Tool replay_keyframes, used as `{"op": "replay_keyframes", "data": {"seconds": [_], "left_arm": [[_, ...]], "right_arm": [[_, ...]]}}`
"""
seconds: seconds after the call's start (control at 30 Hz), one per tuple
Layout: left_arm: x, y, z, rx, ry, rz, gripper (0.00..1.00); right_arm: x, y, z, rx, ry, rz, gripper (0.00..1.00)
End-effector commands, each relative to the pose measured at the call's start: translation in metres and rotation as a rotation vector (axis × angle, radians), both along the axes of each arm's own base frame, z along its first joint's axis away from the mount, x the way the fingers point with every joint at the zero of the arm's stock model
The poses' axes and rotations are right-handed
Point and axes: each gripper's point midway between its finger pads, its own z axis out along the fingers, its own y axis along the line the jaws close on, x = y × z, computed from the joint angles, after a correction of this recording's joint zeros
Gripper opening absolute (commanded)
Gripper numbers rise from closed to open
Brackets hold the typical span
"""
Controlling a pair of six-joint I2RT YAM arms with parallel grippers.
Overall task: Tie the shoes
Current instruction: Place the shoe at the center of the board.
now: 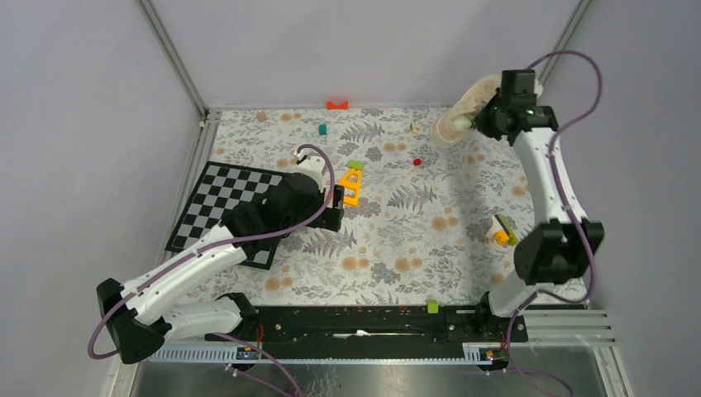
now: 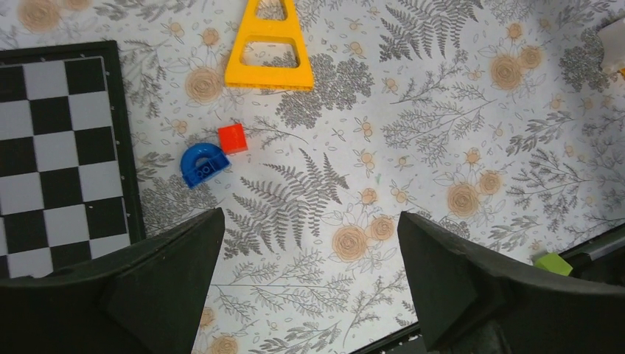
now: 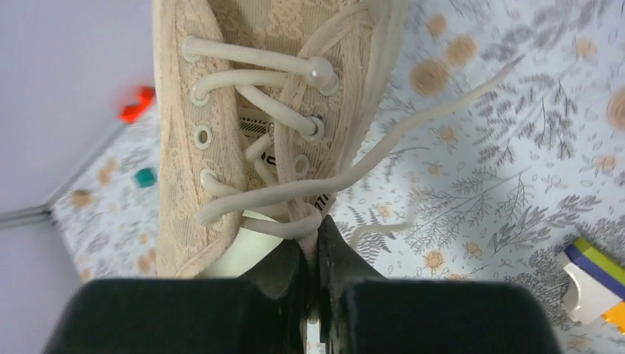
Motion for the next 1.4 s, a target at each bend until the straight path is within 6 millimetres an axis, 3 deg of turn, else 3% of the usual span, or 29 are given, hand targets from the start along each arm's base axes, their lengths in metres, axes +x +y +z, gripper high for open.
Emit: {"op": "replay_keyframes", "data": {"seconds": [0.0,0.1,0.23,0.43,0.53,0.63,0.73,1.03,1.13,1.23,1.37], "left_arm": [[0.017,0.012,0.050,-0.010,-0.168,0.044,0.99],[0.022,0.024,0.057,0.022,-0.190,0.077,0.99],[0.026,0.033,0.060,0.026,-0.185,0.098,0.99],[0.027,0.050,0.060,0.031,-0.161,0.131,0.99],[0.027,0.056,0.055,0.025,-0.150,0.146,0.99],[0.024,0.055,0.051,0.014,-0.129,0.140,0.99],[0.023,0.051,0.047,0.001,-0.114,0.131,0.99],[0.021,0.052,0.048,-0.013,-0.115,0.135,0.99],[0.019,0.056,0.047,-0.007,-0.123,0.141,0.99],[0.018,0.058,0.046,-0.004,-0.124,0.145,0.99],[0.018,0.057,0.041,-0.003,-0.114,0.146,0.99]], "right_arm": [[-0.032,0.018,0.114,-0.061,-0.272,0.177,0.00],[-0.061,0.040,0.129,-0.074,-0.293,0.288,0.00],[-0.096,0.085,0.113,-0.091,-0.246,0.455,0.00],[-0.144,0.149,0.016,-0.093,-0.014,0.684,0.00],[-0.168,0.168,-0.031,-0.091,0.089,0.756,0.00],[-0.185,0.174,-0.054,-0.069,0.149,0.788,0.00],[-0.189,0.168,-0.049,-0.082,0.121,0.776,0.00],[-0.165,0.099,0.035,-0.241,-0.077,0.570,0.00],[-0.164,0.084,0.052,-0.316,-0.090,0.535,0.00],[-0.164,0.086,0.045,-0.327,-0.067,0.563,0.00],[-0.167,0.113,0.002,-0.277,0.019,0.650,0.00]]}}
